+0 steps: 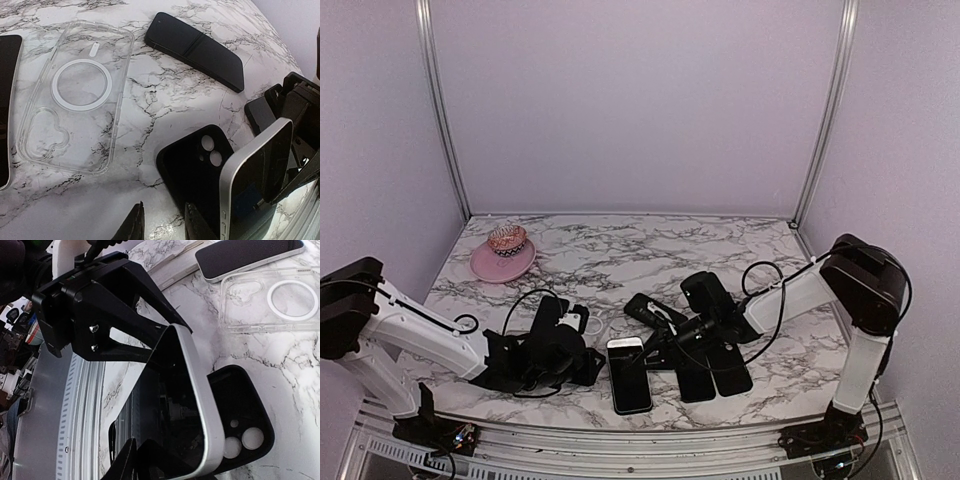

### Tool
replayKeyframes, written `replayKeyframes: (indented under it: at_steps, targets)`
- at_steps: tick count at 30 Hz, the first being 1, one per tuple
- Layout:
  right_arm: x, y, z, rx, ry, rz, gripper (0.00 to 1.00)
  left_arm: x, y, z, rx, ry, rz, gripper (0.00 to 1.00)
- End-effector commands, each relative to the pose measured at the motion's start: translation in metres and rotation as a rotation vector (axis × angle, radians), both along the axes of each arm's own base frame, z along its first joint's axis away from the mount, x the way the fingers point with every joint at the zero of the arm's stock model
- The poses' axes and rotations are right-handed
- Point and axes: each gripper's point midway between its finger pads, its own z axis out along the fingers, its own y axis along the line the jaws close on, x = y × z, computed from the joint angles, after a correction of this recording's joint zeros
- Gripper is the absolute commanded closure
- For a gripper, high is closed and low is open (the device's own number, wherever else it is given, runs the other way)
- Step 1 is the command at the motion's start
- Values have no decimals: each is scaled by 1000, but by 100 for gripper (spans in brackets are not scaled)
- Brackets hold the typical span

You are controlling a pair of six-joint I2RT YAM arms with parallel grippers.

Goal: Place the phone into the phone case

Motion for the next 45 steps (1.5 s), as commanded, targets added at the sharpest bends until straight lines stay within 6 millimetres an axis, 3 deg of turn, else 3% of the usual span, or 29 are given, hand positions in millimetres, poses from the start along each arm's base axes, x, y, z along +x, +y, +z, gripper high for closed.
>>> replayKeyframes:
  at_steps: [1,5,13,21,25,27,32,38,42,45]
  targets:
    - [23,-3,-11,-63,-93,-98,73,7,-12,4,34,-31,-34,71]
    - [31,-5,-19,-103,-115,-135,69,7,-20,-5,86,-20,-69,71]
    - [47,-14,-36,-211,-146,-220,60,10,1,-9,201,-12,-18,71]
    - [54,-16,-42,-299,-175,-253,51,6,1,-14,211,2,-46,69]
    - [54,-20,-40,-336,-168,-276,47,3,2,-12,207,4,-62,67]
    - [51,-22,-35,-345,-169,-288,37,2,5,-10,206,-4,-69,66]
    - [38,-25,-28,-401,-162,-313,35,0,12,-7,220,-28,-91,65]
    - [20,-34,-21,-469,-84,-439,35,-11,14,-16,235,-1,-157,64]
    - [-2,-26,-9,-456,-28,-493,47,-25,15,-25,235,21,-250,68]
    - [-9,-25,-17,-467,22,-540,64,-34,16,-26,217,16,-306,71]
